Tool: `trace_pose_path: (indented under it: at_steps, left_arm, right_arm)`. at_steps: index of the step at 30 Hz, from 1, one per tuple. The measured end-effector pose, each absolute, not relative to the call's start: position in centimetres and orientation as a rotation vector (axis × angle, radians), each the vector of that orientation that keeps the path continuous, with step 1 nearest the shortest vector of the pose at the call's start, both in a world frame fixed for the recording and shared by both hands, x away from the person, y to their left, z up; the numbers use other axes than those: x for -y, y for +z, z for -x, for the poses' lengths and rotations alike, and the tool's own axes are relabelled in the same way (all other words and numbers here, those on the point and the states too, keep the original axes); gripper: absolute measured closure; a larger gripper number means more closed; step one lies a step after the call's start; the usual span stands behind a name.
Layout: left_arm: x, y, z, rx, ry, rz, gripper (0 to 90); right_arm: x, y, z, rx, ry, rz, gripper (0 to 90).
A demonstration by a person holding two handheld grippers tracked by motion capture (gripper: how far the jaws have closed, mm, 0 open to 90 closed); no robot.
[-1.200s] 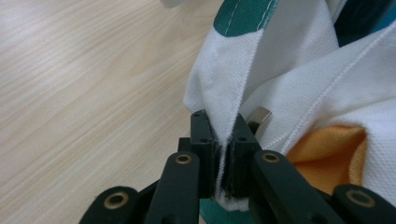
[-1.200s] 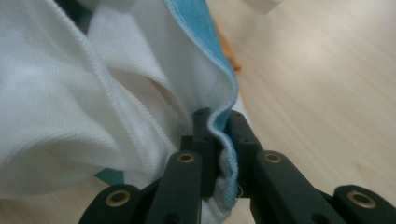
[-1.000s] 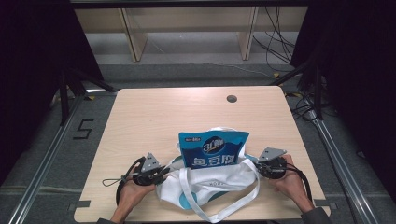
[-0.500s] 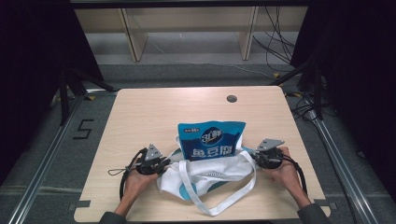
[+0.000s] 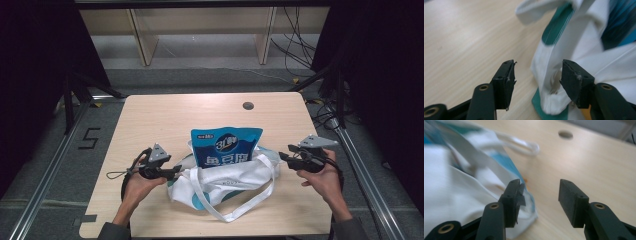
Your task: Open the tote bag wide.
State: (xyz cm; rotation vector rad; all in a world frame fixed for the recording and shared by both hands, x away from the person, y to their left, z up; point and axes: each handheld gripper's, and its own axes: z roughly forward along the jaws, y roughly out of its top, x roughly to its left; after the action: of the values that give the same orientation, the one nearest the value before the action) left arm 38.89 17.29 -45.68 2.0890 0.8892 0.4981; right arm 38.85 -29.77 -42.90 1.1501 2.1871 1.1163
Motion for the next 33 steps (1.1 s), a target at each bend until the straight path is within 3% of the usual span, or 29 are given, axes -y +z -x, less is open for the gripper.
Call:
trace_pose_path:
  at_steps: [6, 15, 19, 21, 24, 30, 33]
  left_arm:
    - [-16.4, -44.4, -39.2, -0.829, 0.475, -2.069, 41.7]
    - [-14.7, -45.6, -40.5, -0.808, 0.371, -2.083, 42.3]
    - [-14.0, -46.2, -41.7, -0.817, 0.317, -2.066, 50.9]
    - [-13.8, -46.2, -42.2, -0.815, 0.338, -2.071, 60.8]
    - [-13.8, -46.0, -42.9, -0.854, 0.334, -2.047, 75.4]
    - [-14.6, -47.5, -45.0, -0.937, 0.383, -2.057, 86.0]
    - [-15.0, -49.4, -46.6, -0.989, 0.329, -2.065, 85.6]
  right_arm:
    - [28.3, -40.1, -37.1, -2.25, 1.295, -0.985, 49.1]
    - [23.6, -40.8, -38.1, -2.445, 1.32, -0.809, 43.1]
    - [22.7, -41.7, -38.5, -2.545, 1.211, -0.751, 51.9]
    - [22.7, -42.0, -38.0, -2.576, 1.15, -0.706, 64.7]
    - [23.2, -42.3, -37.0, -2.609, 1.078, -0.661, 73.5]
    - [23.2, -44.5, -35.3, -2.725, 0.982, -0.577, 77.9]
    - [22.0, -47.0, -34.9, -2.814, 0.886, -0.571, 78.1]
